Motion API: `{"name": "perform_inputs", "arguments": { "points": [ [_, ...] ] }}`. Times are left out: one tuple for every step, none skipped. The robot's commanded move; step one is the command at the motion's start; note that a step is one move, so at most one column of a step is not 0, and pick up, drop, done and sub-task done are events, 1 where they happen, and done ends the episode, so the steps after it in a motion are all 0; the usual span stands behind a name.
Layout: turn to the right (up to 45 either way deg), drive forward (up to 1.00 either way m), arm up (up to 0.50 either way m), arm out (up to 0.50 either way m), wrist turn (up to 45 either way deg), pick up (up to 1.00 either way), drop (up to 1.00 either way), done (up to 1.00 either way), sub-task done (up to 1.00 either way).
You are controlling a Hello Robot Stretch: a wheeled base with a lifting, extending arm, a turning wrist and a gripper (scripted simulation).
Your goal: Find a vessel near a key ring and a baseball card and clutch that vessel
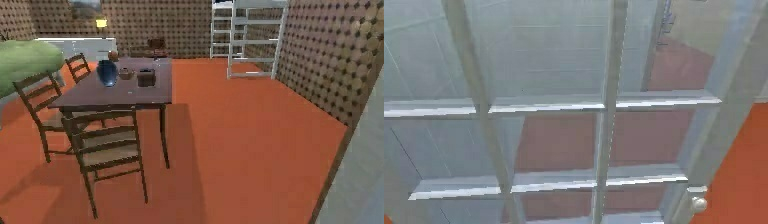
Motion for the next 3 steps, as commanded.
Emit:
{"name": "perform_inputs", "arguments": {
  "points": [
    [0.0, 0.6, 0.0, 0.0, 0.0, 0.0, 0.0, 0.0, 0.0],
    [15.0, 0.0, 0.0, 0.0, 0.0, 0.0, 0.0, 0.0, 0.0],
    [0.0, 0.85, 0.0, 0.0, 0.0, 0.0, 0.0, 0.0, 0.0]
  ]
}}
